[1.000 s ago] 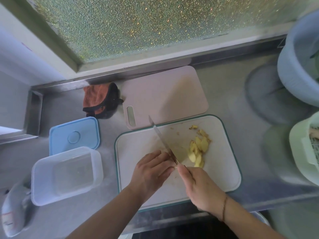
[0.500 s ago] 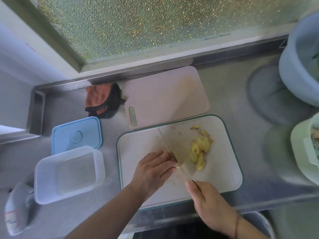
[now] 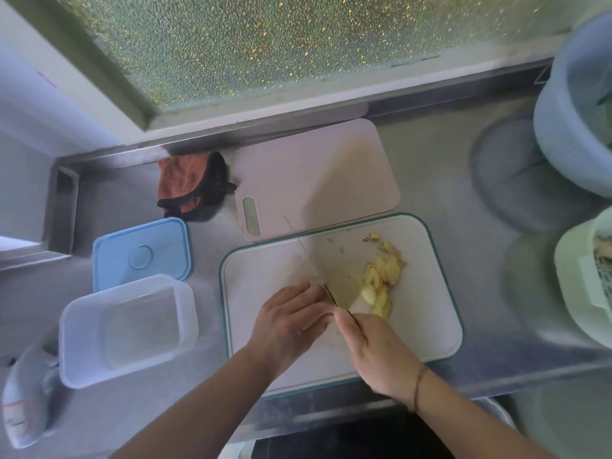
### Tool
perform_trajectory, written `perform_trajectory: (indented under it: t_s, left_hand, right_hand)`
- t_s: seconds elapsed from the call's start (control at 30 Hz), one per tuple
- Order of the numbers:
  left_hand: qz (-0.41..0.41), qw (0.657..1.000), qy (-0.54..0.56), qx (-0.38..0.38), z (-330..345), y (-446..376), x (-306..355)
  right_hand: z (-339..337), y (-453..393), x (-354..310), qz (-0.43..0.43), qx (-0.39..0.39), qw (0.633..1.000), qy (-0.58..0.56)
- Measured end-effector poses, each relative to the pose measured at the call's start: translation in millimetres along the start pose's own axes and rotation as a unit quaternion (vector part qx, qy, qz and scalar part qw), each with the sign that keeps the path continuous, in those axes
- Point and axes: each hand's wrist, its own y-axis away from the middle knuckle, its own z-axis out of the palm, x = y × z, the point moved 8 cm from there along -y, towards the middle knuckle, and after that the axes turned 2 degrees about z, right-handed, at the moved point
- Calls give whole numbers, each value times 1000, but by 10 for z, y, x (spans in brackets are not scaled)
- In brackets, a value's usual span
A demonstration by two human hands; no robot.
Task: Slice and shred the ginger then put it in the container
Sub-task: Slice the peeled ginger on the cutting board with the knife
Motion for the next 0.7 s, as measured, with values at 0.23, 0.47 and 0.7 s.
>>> perform_trajectory:
  t_s: [0.23, 0.47, 0.7]
  left_hand:
    - [2, 1000, -13, 5, -32, -36, 49]
    - [-1, 1000, -23, -18, 18, -3, 30]
    - [-9, 999, -39, 0, -12, 16, 83]
  right_hand:
    - [5, 160, 146, 35, -19, 999, -31]
    - [-11, 161, 26, 35, 8, 999, -18]
    - [-144, 179, 214, 63, 31, 996, -55]
